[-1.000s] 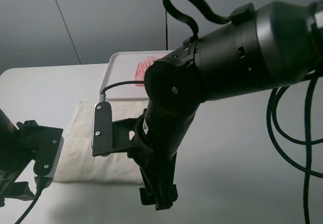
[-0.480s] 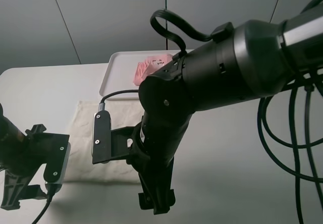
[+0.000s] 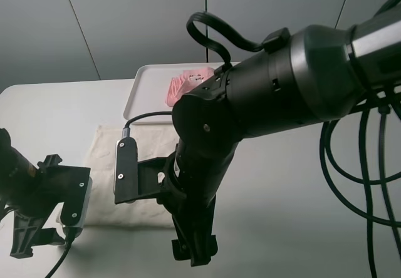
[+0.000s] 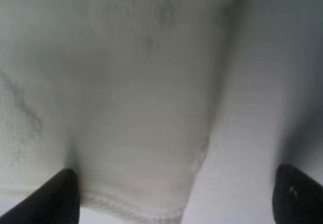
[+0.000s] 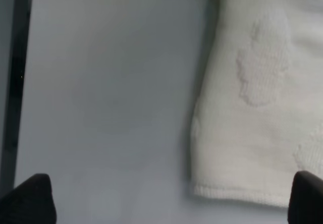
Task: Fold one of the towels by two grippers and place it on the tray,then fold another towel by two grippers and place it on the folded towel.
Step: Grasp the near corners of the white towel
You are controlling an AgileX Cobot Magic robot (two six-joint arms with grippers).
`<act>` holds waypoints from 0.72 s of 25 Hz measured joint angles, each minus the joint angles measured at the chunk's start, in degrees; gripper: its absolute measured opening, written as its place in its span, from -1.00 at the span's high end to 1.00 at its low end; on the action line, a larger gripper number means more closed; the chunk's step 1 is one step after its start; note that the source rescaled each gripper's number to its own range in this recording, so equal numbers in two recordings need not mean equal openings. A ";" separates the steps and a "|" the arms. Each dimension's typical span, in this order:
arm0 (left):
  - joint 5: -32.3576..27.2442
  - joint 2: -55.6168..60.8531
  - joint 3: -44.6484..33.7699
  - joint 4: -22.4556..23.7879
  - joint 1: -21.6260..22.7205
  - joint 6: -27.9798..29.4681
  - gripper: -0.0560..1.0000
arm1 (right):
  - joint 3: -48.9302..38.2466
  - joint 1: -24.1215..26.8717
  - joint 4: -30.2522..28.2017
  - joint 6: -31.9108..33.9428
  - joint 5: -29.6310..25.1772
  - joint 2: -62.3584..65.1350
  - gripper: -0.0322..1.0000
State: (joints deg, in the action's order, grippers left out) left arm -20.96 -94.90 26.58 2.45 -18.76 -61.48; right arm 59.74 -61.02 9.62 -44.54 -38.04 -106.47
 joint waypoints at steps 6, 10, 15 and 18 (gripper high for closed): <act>0.31 -2.29 0.11 0.33 -0.04 -0.11 -0.96 | 0.00 0.00 0.00 0.00 -0.03 0.00 -1.00; 0.41 -2.39 0.11 0.33 -0.04 -0.11 -0.96 | 0.00 0.00 0.00 0.00 -0.11 0.00 -1.00; 0.41 -2.41 0.11 0.33 -0.14 -0.11 -0.96 | 0.00 0.00 0.00 -0.67 0.11 -1.21 -1.00; 0.41 -2.41 0.11 0.33 -0.13 -0.11 -0.96 | 0.00 0.00 -0.21 -0.83 0.11 -3.90 -1.00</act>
State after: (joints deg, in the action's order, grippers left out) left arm -20.55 -97.31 26.69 2.78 -18.89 -61.59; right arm 59.74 -61.02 9.41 -45.36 -37.93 -110.37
